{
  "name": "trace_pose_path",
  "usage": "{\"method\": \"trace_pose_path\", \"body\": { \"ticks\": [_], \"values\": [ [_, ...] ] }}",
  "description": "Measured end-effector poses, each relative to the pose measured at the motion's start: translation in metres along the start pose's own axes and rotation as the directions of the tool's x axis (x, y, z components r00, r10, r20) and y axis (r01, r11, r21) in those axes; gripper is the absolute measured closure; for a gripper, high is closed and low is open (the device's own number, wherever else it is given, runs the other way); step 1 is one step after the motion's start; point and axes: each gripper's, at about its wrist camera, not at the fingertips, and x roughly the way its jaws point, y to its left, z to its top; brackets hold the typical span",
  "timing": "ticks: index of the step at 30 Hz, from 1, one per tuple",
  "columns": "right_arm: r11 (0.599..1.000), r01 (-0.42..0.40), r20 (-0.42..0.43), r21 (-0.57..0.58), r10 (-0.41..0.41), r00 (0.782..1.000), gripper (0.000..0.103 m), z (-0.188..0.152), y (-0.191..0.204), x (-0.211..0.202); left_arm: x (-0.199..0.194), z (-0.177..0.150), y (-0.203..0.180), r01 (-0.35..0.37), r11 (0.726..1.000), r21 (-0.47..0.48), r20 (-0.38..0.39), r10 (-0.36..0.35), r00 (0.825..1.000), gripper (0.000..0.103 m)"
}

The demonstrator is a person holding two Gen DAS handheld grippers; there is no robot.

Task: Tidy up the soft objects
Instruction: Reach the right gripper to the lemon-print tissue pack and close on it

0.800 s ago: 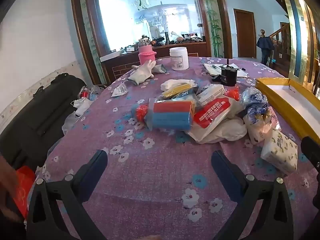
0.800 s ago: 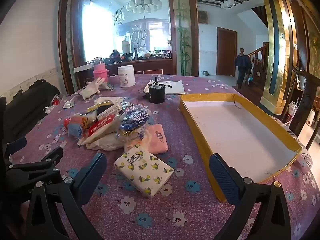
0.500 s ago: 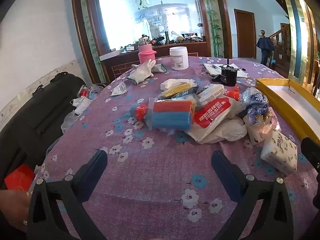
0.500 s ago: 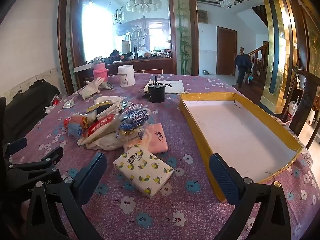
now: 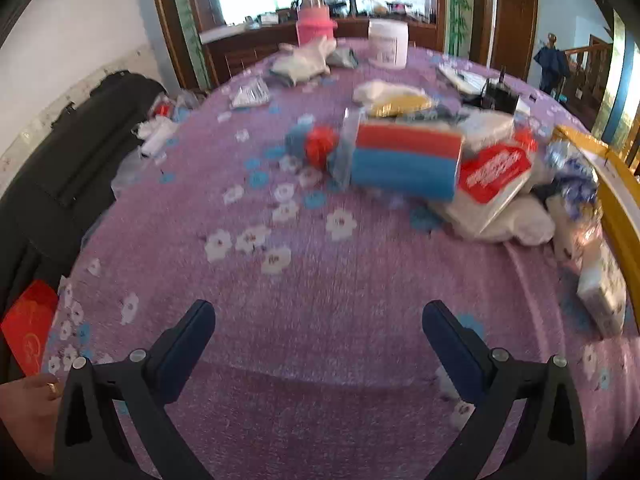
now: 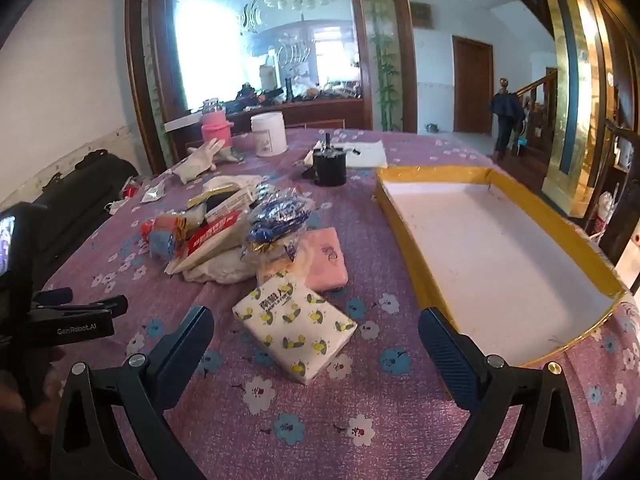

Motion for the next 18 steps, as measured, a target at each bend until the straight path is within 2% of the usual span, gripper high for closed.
{"method": "trace_pose_path", "body": {
  "ticks": [4, 7, 9, 13, 18],
  "values": [
    [0.996, -0.084, -0.08, -0.008, 0.083, 0.993, 0.0, 0.001, 0.0, 0.011, 0.009, -0.004, -0.004, 0.06, 0.998, 0.022, -0.066, -0.059, 0.996, 0.0],
    [0.979, -0.199, -0.19, -0.047, 0.187, 0.964, 0.0, 0.005, 0.001, 0.021, 0.011, -0.003, -0.011, 0.084, 0.995, 0.061, -0.077, -0.08, 0.994, 0.0],
    [0.973, -0.217, -0.24, -0.085, 0.191, 0.952, 0.0, 0.009, 0.0, 0.027, 0.011, -0.003, -0.013, 0.088, 0.994, 0.066, -0.081, -0.082, 0.993, 0.0],
    [0.964, -0.212, -0.277, -0.159, 0.162, 0.947, 0.0, 0.013, 0.0, 0.035, 0.015, -0.001, -0.009, 0.129, 0.991, 0.043, -0.1, -0.124, 0.987, 0.0],
    [0.947, -0.267, -0.315, -0.177, 0.203, 0.927, 0.0, 0.01, 0.0, 0.04, 0.015, 0.0, -0.009, 0.134, 0.99, 0.041, -0.105, -0.129, 0.986, 0.0]
  ]
}}
